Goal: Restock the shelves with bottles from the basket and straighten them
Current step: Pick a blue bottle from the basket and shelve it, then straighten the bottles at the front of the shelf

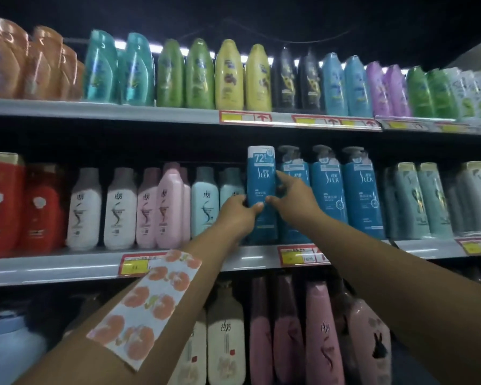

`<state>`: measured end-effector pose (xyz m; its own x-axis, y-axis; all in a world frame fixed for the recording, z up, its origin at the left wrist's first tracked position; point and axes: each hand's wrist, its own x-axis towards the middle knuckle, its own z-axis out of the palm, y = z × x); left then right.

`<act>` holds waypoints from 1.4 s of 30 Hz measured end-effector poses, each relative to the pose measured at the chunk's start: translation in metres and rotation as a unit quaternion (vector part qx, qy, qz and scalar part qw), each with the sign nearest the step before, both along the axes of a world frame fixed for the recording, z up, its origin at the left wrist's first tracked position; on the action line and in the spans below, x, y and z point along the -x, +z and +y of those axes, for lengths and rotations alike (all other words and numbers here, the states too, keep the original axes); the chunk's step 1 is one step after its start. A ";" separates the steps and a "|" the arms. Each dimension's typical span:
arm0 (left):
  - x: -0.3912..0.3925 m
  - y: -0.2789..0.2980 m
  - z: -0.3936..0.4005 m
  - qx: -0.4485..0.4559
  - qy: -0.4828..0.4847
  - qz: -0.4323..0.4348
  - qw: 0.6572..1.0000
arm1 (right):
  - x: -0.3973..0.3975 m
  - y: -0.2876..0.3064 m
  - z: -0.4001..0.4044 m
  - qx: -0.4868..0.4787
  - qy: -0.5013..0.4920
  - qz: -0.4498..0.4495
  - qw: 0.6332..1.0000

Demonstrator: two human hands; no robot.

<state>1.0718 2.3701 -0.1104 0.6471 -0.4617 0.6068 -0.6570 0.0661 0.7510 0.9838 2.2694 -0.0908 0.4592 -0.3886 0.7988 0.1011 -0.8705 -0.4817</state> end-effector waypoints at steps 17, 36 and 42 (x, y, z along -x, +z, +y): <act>0.034 -0.026 0.038 -0.018 0.083 -0.106 0.991 | 0.034 -0.042 0.025 0.038 -0.060 0.062 0.996; 0.123 -0.321 0.184 -0.376 0.236 -0.323 0.836 | 0.148 -0.310 0.115 0.166 -0.090 0.344 0.920; 0.144 -0.431 0.216 -0.479 0.217 -0.308 0.793 | 0.171 -0.419 0.129 0.139 -0.047 0.417 0.897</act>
<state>0.9279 2.5865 -0.5410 0.5879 -0.7174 0.3739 -0.7237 -0.6729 -0.1533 0.8124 2.3985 -0.5102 0.9176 -0.2970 0.2643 -0.2745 -0.9542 -0.1192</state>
